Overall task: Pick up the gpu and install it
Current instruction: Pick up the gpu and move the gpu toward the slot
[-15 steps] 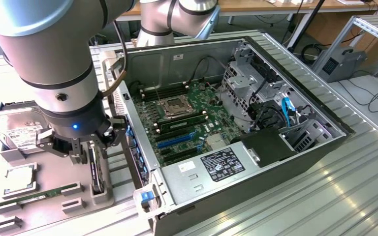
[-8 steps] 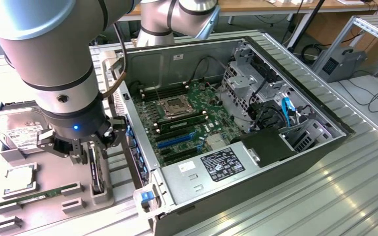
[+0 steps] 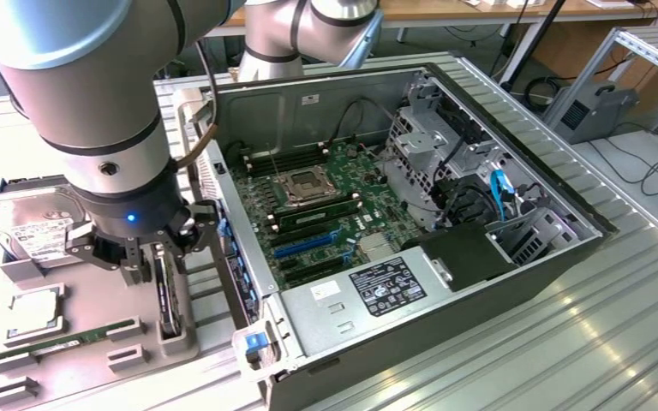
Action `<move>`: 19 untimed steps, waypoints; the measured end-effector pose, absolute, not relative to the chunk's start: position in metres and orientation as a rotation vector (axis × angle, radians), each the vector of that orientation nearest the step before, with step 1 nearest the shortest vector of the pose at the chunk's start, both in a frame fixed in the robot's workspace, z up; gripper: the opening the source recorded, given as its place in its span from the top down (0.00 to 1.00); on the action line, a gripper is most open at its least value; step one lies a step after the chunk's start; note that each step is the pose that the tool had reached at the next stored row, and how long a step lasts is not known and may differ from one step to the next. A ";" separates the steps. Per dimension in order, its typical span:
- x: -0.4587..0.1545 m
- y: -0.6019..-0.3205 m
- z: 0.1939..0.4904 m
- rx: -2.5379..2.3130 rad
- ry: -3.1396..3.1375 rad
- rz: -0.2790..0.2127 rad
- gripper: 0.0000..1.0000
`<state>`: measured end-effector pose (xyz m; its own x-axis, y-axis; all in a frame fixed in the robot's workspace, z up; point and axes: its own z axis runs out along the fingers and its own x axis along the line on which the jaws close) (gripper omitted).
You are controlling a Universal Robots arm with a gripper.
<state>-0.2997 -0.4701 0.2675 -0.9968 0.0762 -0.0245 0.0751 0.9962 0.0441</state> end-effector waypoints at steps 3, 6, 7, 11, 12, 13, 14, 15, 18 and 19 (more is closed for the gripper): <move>-0.301 -0.467 0.265 0.118 3.112 0.067 0.58; -0.302 -0.465 0.263 0.118 3.112 0.067 0.58; -0.302 -0.464 0.262 0.118 3.113 0.067 0.58; -0.302 -0.461 0.256 0.118 3.113 0.067 0.58; -0.302 -0.460 0.255 0.118 3.112 0.067 0.58; -0.302 -0.460 0.254 0.118 3.112 0.067 0.58; -0.303 -0.460 0.253 0.118 3.112 0.067 0.58; -0.303 -0.459 0.252 0.118 3.112 0.067 0.58; -0.303 -0.458 0.249 0.118 3.113 0.067 0.58; -0.303 -0.458 0.248 0.118 3.113 0.067 0.58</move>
<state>-0.3034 -0.4578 0.2477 -0.9968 0.0762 -0.0245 0.0751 0.9962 0.0440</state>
